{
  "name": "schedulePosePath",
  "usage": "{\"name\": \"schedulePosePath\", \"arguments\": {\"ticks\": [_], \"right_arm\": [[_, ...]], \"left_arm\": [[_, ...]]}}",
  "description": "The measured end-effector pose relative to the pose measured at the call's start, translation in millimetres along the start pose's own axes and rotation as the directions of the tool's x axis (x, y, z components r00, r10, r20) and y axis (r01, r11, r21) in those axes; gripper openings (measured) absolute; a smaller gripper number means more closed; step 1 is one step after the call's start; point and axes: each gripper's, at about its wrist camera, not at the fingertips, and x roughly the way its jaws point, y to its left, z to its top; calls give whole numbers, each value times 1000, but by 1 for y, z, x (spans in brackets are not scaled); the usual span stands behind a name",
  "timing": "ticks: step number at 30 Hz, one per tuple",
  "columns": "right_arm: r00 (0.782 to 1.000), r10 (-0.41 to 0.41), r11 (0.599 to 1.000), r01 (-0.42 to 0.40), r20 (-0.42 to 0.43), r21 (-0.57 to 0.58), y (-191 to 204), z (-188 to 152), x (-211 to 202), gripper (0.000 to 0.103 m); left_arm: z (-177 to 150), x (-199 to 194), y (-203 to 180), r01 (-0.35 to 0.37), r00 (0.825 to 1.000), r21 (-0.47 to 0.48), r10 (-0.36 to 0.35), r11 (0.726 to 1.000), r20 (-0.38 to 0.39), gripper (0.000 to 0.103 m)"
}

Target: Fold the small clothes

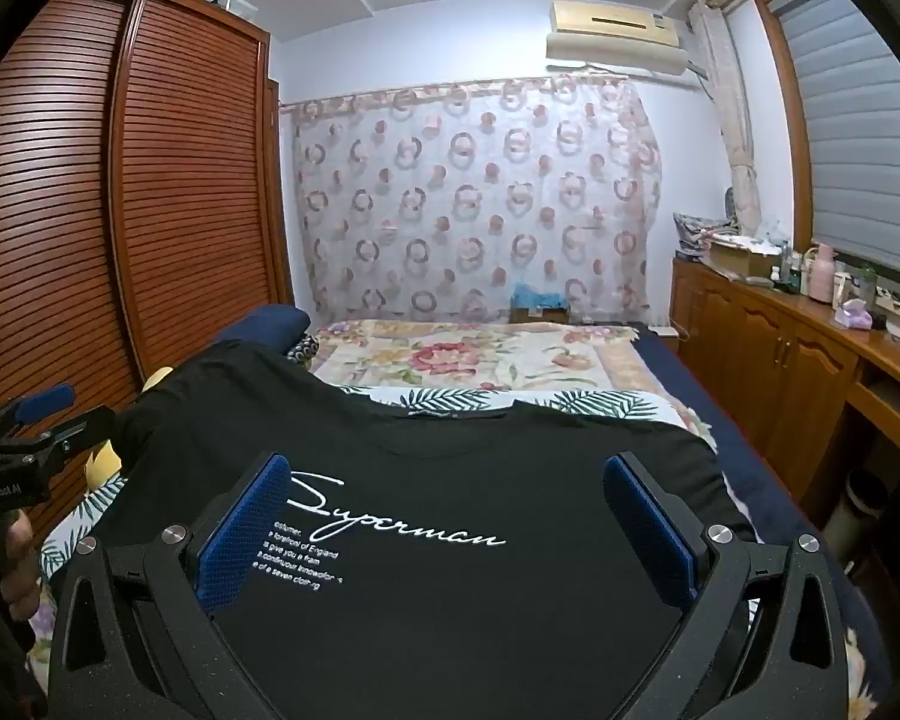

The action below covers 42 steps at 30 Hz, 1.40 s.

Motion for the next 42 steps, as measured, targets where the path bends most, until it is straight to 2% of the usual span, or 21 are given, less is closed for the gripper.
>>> {"name": "schedulePosePath", "arguments": {"ticks": [42], "right_arm": [[1000, 0, 1000, 0, 6, 0, 1, 1, -2, 103]], "left_arm": [[5, -3, 1, -10, 1000, 11, 10, 1000, 8, 103]]}}
